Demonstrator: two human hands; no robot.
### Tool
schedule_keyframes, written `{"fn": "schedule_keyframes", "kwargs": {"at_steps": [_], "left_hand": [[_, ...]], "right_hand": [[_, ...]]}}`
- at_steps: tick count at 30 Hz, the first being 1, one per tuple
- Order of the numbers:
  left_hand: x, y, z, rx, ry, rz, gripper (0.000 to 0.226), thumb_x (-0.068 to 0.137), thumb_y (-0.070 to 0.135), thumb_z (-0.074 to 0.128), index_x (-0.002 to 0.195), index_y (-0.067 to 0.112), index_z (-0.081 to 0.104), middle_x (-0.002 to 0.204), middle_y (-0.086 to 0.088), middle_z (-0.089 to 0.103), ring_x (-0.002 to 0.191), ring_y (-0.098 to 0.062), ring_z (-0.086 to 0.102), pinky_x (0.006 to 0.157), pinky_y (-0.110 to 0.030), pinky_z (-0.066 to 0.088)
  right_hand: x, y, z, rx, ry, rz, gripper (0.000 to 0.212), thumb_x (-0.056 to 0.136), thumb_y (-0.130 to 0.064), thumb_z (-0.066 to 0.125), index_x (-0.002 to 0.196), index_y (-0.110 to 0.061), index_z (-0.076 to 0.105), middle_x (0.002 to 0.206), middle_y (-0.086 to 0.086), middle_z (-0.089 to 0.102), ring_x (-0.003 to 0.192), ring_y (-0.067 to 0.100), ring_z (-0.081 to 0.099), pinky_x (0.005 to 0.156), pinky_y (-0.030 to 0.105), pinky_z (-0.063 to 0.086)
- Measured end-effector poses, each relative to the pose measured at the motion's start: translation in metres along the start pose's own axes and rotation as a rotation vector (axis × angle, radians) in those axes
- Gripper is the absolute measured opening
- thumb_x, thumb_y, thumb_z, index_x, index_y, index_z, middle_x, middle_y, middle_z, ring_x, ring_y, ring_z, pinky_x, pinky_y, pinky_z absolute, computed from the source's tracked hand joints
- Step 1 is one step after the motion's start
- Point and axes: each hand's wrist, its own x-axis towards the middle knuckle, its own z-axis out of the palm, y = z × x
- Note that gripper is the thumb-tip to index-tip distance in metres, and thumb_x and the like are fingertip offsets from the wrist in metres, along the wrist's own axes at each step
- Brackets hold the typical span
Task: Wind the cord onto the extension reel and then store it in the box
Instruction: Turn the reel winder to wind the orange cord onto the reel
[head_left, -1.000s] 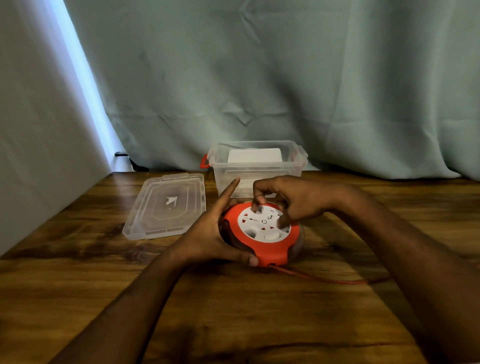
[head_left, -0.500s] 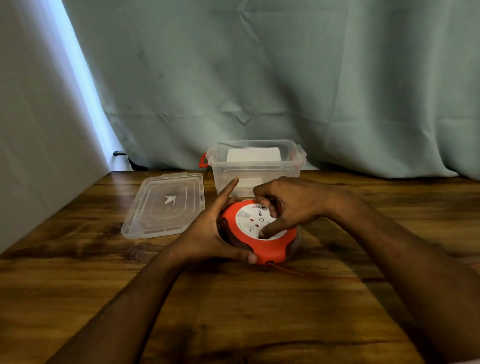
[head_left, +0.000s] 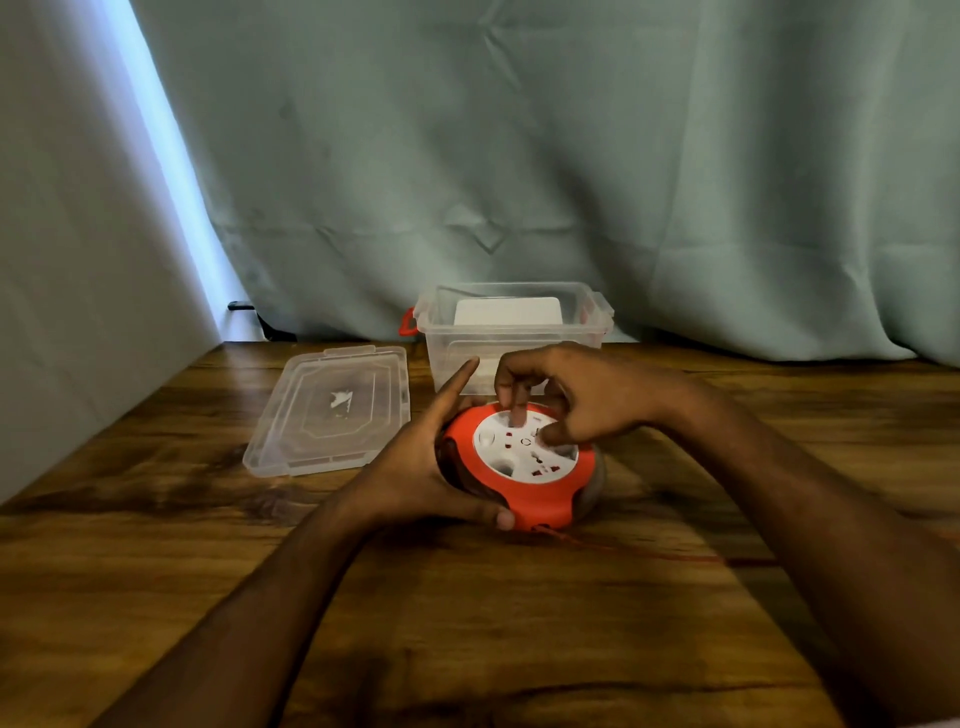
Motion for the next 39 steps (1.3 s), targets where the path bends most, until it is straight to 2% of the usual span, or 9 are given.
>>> {"fn": "schedule_keyframes", "kwargs": {"at_steps": [4,8,12,15,20,25,29,35,39], "left_hand": [[0.000,0.000,0.000,0.001,0.003,-0.010,0.149,0.044,0.045,0.105,0.152,0.068,0.005,0.147,0.027,0.049,0.129,0.008,0.055,0.097,-0.014,0.052],[0.000,0.000,0.000,-0.004,0.002,-0.012,0.148,0.045,0.046,0.104,0.153,0.067,0.005,0.147,0.028,0.050,0.130,0.008,0.054,0.100,-0.016,0.051],[-0.001,-0.002,0.000,0.000,-0.005,-0.012,0.149,0.045,0.046,0.104,0.153,0.066,0.004,0.140,0.039,0.050,0.129,0.012,0.053,0.098,-0.012,0.050],[0.000,-0.001,0.000,-0.004,0.001,-0.011,0.149,0.045,0.047,0.104,0.154,0.065,0.004,0.145,0.032,0.049,0.130,0.011,0.053,0.099,-0.011,0.049],[0.000,-0.002,0.000,-0.002,0.005,-0.006,0.149,0.045,0.048,0.104,0.153,0.066,0.002,0.149,0.026,0.046,0.129,0.011,0.052,0.099,-0.011,0.049],[0.000,-0.003,0.000,-0.006,0.006,0.000,0.150,0.046,0.044,0.105,0.154,0.065,0.003,0.144,0.030,0.051,0.130,0.005,0.056,0.101,-0.018,0.053],[0.000,-0.003,0.000,-0.001,-0.002,0.009,0.151,0.046,0.041,0.105,0.156,0.062,0.004,0.145,0.027,0.052,0.131,0.002,0.057,0.100,-0.018,0.053],[-0.003,0.001,-0.001,0.003,-0.009,0.000,0.145,0.044,0.047,0.104,0.155,0.062,0.012,0.144,0.029,0.051,0.128,0.005,0.058,0.101,-0.021,0.054],[-0.002,0.003,0.001,-0.006,0.000,-0.008,0.144,0.043,0.046,0.104,0.157,0.057,0.017,0.147,0.024,0.051,0.131,0.000,0.057,0.105,-0.031,0.055]], "right_hand": [[-0.002,0.010,-0.001,0.087,-0.098,0.072,0.072,0.074,-0.002,0.085,0.128,-0.035,0.050,0.131,-0.018,0.066,0.098,0.002,0.069,0.063,0.022,0.063],[0.000,0.014,0.001,0.095,-0.114,0.094,0.079,0.076,-0.001,0.086,0.128,-0.038,0.039,0.129,-0.014,0.069,0.078,-0.026,0.059,0.056,0.012,0.053],[0.000,0.013,0.002,0.095,-0.106,0.087,0.089,0.073,-0.009,0.091,0.125,-0.043,0.027,0.120,-0.008,0.070,0.074,-0.025,0.058,0.057,0.007,0.050],[-0.002,0.012,0.002,0.067,-0.083,0.089,0.094,0.069,-0.025,0.097,0.122,-0.048,0.023,0.109,-0.006,0.072,0.080,-0.016,0.063,0.059,0.008,0.050],[-0.002,0.006,0.005,-0.040,-0.056,0.116,0.085,0.070,-0.049,0.093,0.126,-0.038,0.030,0.096,-0.004,0.070,0.085,0.011,0.069,0.065,0.029,0.061],[-0.002,-0.003,0.007,-0.146,-0.017,0.130,0.050,0.074,-0.063,0.084,0.099,-0.029,0.057,0.104,-0.009,0.070,0.087,0.010,0.070,0.059,0.024,0.058],[0.000,-0.006,0.014,-0.199,0.009,0.140,0.043,0.080,-0.065,0.077,0.087,-0.025,0.065,0.099,-0.011,0.068,0.089,0.010,0.069,0.056,0.020,0.048],[0.001,-0.007,0.011,0.009,0.006,0.145,0.027,0.088,-0.041,0.081,0.102,-0.021,0.070,0.091,-0.002,0.077,0.083,0.011,0.075,0.061,0.024,0.057],[-0.004,-0.002,0.000,0.124,-0.054,0.060,0.066,0.080,-0.006,0.083,0.134,-0.032,0.054,0.111,-0.011,0.069,0.086,0.011,0.070,0.063,0.022,0.061]]}}
